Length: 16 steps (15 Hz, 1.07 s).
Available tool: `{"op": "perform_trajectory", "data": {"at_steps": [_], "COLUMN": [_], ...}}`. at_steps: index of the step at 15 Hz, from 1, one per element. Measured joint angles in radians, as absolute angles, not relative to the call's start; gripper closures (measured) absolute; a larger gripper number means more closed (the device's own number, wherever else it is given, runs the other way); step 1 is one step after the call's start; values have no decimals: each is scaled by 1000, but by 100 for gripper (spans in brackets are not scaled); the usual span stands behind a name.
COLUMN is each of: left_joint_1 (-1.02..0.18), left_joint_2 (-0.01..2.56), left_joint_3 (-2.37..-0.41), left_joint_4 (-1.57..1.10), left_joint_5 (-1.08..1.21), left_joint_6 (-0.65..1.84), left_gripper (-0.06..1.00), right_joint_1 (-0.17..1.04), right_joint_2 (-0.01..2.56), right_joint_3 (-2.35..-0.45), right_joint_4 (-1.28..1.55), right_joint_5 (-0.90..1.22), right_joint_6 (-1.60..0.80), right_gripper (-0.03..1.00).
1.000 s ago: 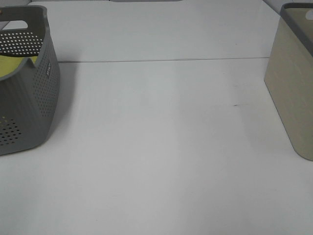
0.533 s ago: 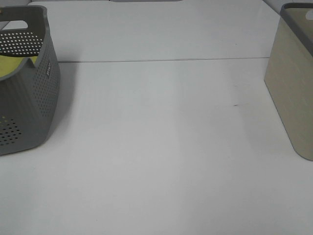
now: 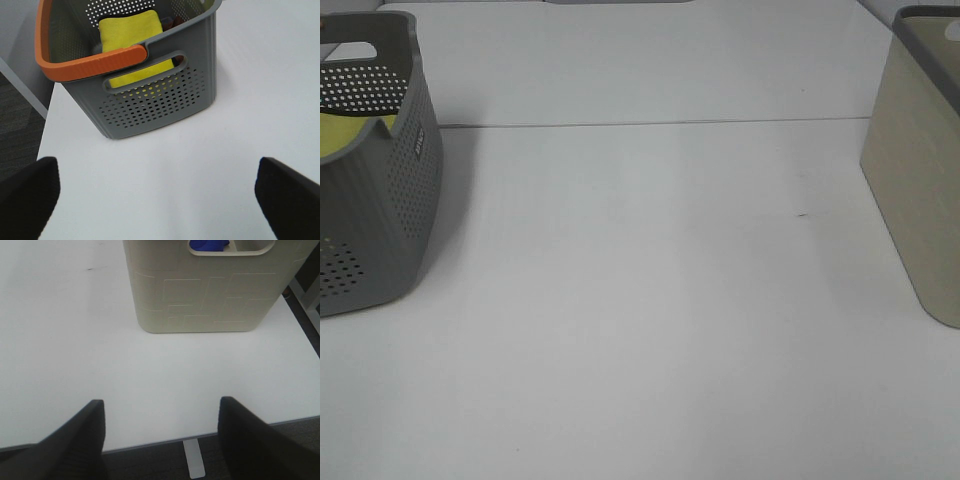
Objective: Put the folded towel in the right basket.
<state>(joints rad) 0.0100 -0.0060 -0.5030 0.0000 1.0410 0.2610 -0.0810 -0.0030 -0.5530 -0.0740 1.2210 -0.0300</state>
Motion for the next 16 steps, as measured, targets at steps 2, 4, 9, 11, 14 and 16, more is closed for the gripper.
{"op": "perform_trajectory", "data": {"at_steps": [2,4,9,11,14,16], "left_joint_1": [10,10,10,10,10,10], "left_joint_2": [-6,-6,-6,-6,-6,-6], "left_joint_3": [-503,-503,-503,-503,-503,-503], "left_joint_4": [0,0,0,0,0,0], "left_joint_5": [1041,1041,1041,1041,1041,1041], "left_joint_6": [261,261,261,261,261,261], "left_gripper": [-4,-4,-4,-4,-4,-4], "right_joint_1": [-81,-81,-81,-81,-81,-81], "right_joint_2": [-3,-3,-3,-3,-3,-3], "right_joint_3": [-508,-494,-471,-468,-458,-457], "right_joint_4": [-85,-82,-55,-54,-54,-54], "right_joint_5": [1197,1186,1141,1128,1118,1117], "right_joint_6": [-15,-9,48,55,63,64], "right_gripper": [32,32,32,32,32,32]}}
